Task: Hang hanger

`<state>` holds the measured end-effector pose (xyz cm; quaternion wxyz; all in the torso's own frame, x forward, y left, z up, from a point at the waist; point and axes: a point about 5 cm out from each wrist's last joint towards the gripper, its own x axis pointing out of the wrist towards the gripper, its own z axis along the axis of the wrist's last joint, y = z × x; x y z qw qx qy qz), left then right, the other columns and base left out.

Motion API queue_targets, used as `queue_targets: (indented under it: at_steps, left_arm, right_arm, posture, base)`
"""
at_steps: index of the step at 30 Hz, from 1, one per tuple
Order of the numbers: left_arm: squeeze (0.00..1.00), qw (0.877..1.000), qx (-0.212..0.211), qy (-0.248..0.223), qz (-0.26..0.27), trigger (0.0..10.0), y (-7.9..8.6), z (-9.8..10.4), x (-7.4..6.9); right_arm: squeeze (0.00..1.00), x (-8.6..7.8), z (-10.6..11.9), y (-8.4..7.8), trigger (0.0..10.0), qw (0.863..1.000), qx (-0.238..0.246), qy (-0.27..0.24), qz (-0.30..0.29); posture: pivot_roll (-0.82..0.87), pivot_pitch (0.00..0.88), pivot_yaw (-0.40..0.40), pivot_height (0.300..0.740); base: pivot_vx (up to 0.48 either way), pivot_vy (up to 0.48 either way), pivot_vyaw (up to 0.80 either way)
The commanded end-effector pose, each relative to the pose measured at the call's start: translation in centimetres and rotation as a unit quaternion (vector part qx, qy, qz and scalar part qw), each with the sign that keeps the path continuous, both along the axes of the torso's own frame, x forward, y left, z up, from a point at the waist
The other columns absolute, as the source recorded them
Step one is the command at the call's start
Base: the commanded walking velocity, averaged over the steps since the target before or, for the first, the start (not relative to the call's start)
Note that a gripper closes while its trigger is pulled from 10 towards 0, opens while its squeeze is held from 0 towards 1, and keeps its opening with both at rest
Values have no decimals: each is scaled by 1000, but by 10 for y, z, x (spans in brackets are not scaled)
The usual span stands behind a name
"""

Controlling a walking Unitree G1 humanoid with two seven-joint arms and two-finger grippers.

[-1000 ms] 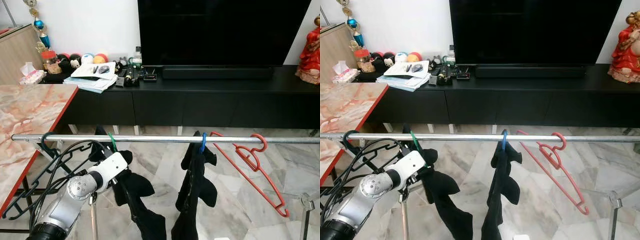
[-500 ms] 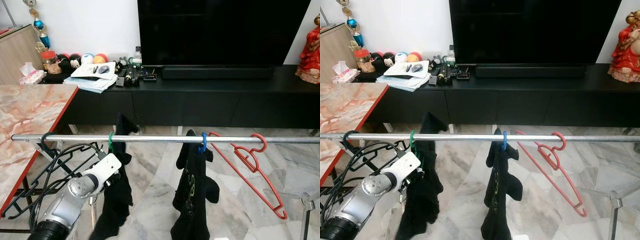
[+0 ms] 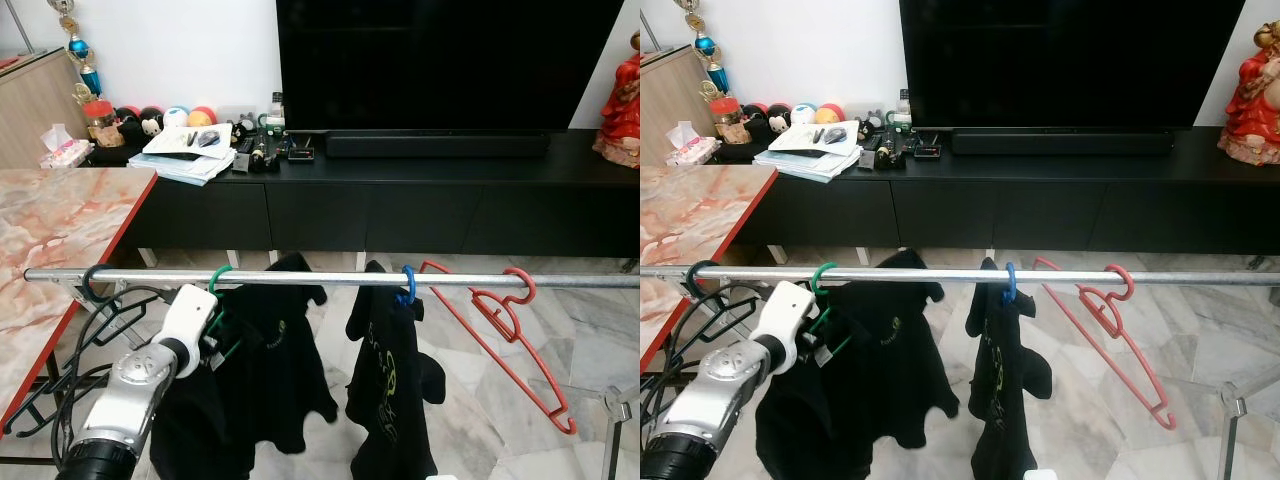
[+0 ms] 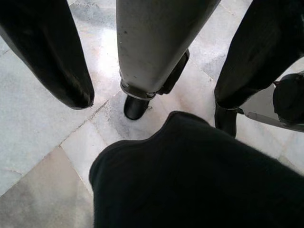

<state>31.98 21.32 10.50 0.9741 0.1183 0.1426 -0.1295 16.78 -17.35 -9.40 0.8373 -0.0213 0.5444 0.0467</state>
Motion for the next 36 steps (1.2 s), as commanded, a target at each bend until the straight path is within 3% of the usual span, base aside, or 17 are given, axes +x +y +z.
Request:
queue_targets:
  at_steps: [1, 7, 9, 10, 11, 14, 17, 20, 22, 24, 25, 28, 32, 36]
  left_arm:
    - [0, 1000, -7, 6, -3, 10000, 6, 1, -4]
    - [0, 998, 20, 12, -64, 10000, 10, 4, -18]
    - [0, 990, 49, 14, -130, 10000, 8, 11, -28]
    - [0, 990, 49, 14, -130, 10000, 8, 11, -28]
    - [0, 982, 56, 26, -177, 10000, 7, 15, -36]
    - [0, 965, 57, 63, -247, 10000, 4, 19, -48]
    - [0, 953, 61, 89, -283, 10000, 0, 17, -53]
    - [0, 958, 67, 79, -268, 10000, -3, 13, -47]
    - [0, 979, 58, 48, -187, 10000, -3, -1, -33]
    - [0, 982, 59, 43, -172, 10000, -2, -3, -32]
    - [0, 992, 40, 41, -112, 10000, -1, -15, -31]
    - [0, 996, 10, 25, -80, 10000, -4, -17, -34]
    - [0, 998, -24, 18, -60, 10000, -9, -26, -48]
    - [0, 999, -20, 9, -49, 10000, -12, -31, -57]
  right_arm:
    - [0, 1, 0, 2, 10000, 1000, -1, 1, 5]
    - [0, 1, 0, 2, 10000, 1000, -1, 1, 6]
    - [0, 1, 0, 2, 10000, 1000, -1, 1, 7]
    - [0, 1, 0, 2, 10000, 1000, -1, 1, 7]
    - [0, 1, 0, 2, 10000, 1000, -2, 1, 7]
    - [0, 1, 0, 2, 10000, 1000, -3, 2, 9]
    - [0, 1, 0, 2, 10000, 1000, -3, 2, 10]
    - [0, 0, 0, 2, 10000, 1000, -2, 1, 10]
    - [0, 0, 0, 2, 10000, 1000, -2, 1, 7]
    - [0, 0, 0, 2, 10000, 1000, -3, 1, 7]
    - [0, -1, -1, 2, 10000, 1000, -3, 1, 3]
    - [0, -2, -1, 1, 10000, 1000, -3, 1, -2]
    - [0, -3, -1, -2, 10000, 1000, -6, 3, -4]
    - [0, -4, -1, -3, 10000, 1000, -8, 2, -4]
  posture:
    - [144, 35, 52, 740]
    - [145, 35, 53, 740]
    - [149, 35, 52, 740]
    - [149, 35, 52, 740]
    - [149, 35, 52, 740]
    - [154, 32, 52, 740]
    - [150, 26, 54, 740]
    - [148, 24, 55, 740]
    - [141, 8, 56, 740]
    - [137, 6, 57, 740]
    - [125, 0, 58, 740]
    - [126, 0, 54, 740]
    - [136, 0, 41, 740]
    - [140, 0, 39, 740]
  base:
    - [0, 0, 0]
    - [0, 0, 0]
    - [0, 0, 0]
    - [0, 0, 0]
    - [0, 0, 0]
    - [0, 0, 0]
    - [0, 0, 0]
    - [0, 0, 0]
    - [0, 0, 0]
    - [0, 0, 0]
    - [0, 0, 0]
    - [0, 0, 0]
    - [0, 0, 0]
    - [0, 0, 0]
